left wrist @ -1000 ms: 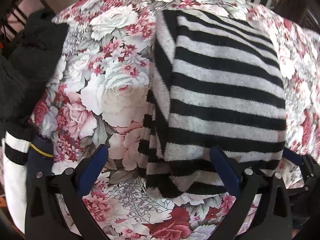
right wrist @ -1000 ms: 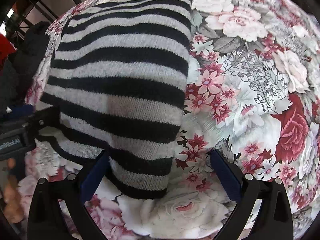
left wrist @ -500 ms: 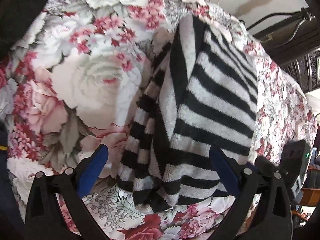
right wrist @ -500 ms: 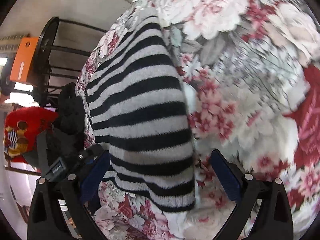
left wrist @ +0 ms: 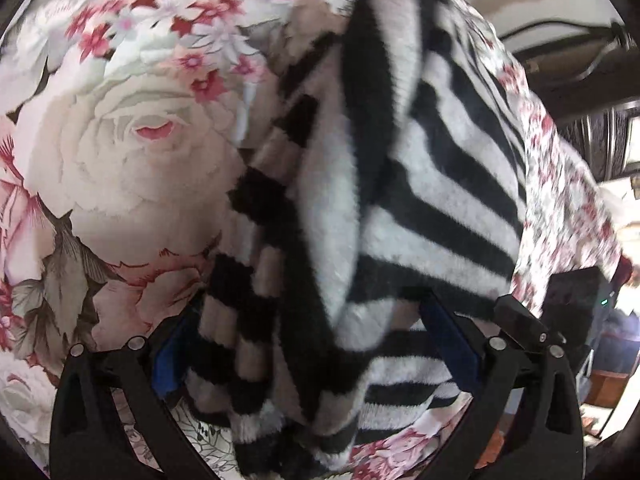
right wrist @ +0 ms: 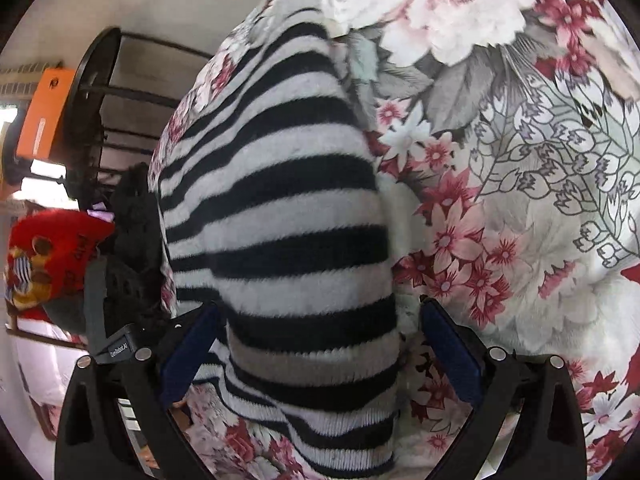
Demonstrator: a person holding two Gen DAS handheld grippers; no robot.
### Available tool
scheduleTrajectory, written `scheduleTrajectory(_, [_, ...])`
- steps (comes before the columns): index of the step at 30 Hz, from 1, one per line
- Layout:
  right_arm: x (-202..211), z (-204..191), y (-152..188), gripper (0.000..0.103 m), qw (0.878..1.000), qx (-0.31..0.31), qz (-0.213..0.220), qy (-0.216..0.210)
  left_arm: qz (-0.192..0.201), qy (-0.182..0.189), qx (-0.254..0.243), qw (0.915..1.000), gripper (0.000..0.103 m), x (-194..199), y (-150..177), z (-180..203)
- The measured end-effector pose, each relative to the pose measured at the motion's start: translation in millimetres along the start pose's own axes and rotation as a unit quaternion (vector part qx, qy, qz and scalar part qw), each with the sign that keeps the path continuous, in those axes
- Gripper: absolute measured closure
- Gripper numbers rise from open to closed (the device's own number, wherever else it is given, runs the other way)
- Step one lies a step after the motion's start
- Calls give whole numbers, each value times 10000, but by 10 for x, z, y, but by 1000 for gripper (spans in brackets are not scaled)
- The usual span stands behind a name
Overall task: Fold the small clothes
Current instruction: 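Grasp the sweater strip end with both tools and lift it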
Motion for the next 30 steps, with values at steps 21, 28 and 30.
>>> scheduleTrajectory(21, [-297,-143,-36,3,9991,98,-37,-418,208,255,-191,9993,4,51,53,34])
scheduleTrajectory(28, [-325,-290,61,14,9986,527,12,77,303,205,-352,9987,7,104,119,141])
scheduleTrajectory(30, [-270,-335,76,20,9987,508,65,55,393,179,-406,9982,8,160,151,202])
Point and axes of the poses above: each gripper's, at about its wrist camera, not at the fingertips, and x roughly against the way its jaws point, z to its right, y to its underside, the point moved 1 cm from there along -x, roughly the way its jaws point, and after that the axes turned 12 degrees about -y, right-handed, at the moved point
